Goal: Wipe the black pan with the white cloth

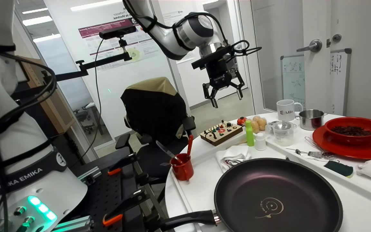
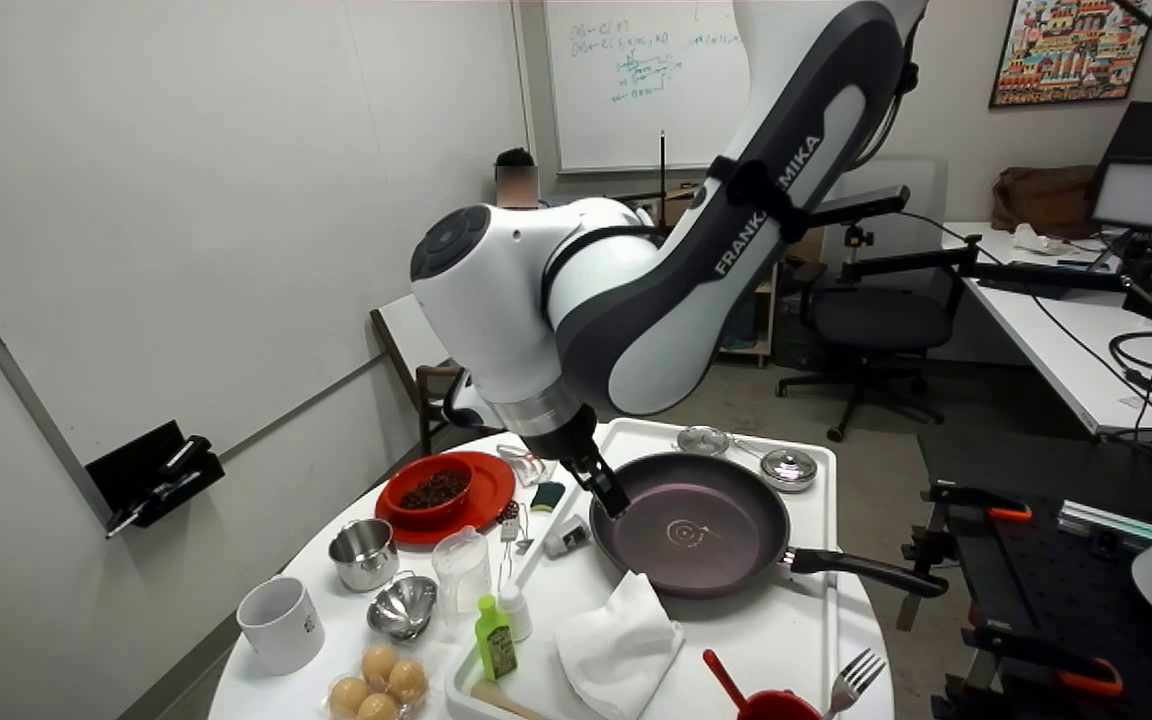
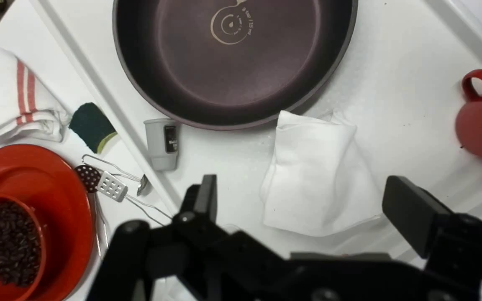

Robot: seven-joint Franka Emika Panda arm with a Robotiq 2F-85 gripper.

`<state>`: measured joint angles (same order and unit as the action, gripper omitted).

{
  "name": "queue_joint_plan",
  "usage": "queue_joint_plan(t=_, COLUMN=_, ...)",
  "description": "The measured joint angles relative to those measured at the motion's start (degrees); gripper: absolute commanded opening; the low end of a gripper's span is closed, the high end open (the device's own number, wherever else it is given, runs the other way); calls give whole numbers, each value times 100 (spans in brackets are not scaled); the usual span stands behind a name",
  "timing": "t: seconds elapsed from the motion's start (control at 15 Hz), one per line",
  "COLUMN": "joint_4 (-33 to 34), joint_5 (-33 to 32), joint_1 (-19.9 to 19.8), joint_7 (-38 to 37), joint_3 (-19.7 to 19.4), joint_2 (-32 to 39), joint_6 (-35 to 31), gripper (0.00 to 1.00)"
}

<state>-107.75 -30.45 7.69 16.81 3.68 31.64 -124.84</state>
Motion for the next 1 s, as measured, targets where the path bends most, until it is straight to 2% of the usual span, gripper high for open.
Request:
queue_joint_plan(t=0.2, joint_4=211, joint_5=-42, joint_1=146, joint_7=-130, joint_3=-61, joint_2=260, joint_6=67, gripper=100)
queue_joint_plan(t=0.67, joint_4=269, joint_5=-90, joint_1=158, joint_7=-156, joint_3=-100, joint_2=307, joint_6=45, gripper=100)
queue_joint_plan(t=1.0, joint_4=164, joint_5=-686, joint_1=256, joint_7=-527, joint_3=-193, joint_2=563, joint_6=-725, gripper=100)
